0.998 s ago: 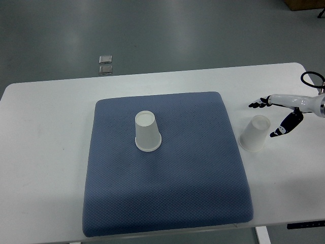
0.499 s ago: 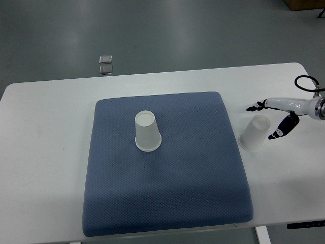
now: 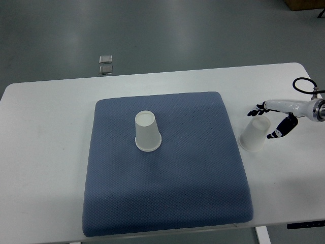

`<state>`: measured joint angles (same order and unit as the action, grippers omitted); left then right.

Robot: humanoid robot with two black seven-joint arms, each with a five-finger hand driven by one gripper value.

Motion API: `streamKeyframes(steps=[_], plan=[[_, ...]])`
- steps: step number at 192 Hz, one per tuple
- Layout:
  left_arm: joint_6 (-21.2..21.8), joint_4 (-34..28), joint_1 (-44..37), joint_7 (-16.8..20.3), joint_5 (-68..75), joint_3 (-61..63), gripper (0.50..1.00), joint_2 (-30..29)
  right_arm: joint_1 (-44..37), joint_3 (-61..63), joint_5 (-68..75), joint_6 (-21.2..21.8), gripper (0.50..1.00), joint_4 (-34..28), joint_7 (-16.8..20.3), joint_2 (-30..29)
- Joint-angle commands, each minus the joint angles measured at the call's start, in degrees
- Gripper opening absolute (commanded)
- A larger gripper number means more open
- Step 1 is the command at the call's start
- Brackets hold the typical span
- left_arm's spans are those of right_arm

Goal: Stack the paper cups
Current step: 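Close the right hand's fingers around the white cup's side, then lift the held cup and carry it above the cup on the pad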

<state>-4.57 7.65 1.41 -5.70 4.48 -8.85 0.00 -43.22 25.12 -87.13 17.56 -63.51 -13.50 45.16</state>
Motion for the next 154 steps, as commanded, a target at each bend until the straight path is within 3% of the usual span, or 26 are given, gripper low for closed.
streamKeyframes(steps=[1, 35, 79, 96, 154], plan=[[0.0, 0.0, 0.0, 0.0, 0.0, 0.0, 1.000, 0.0, -0.4, -0.4, -0.2, -0.1, 0.770, 0.1, 0.0, -0.1], [0.0, 0.0, 0.0, 0.0, 0.0, 0.0, 1.000, 0.0, -0.6, -0.6, -0.3, -0.1, 0.729, 0.6, 0.0, -0.1], [0.0, 0.0, 0.0, 0.0, 0.0, 0.0, 1.000, 0.0, -0.7, -0.7, -0.3, -0.9, 0.590, 0.8, -0.2, 0.0], [0.0, 0.0, 0.0, 0.0, -0.1, 0.0, 1.000, 0.0, -1.2, -0.4, -0.2, -1.0, 0.566, 0.7, -0.4, 0.1], [0.0, 0.0, 0.0, 0.0, 0.0, 0.0, 1.000, 0.0, -13.4, -0.1, 2.4, 1.1, 0.554, -3.2, -1.4, 1.2]])
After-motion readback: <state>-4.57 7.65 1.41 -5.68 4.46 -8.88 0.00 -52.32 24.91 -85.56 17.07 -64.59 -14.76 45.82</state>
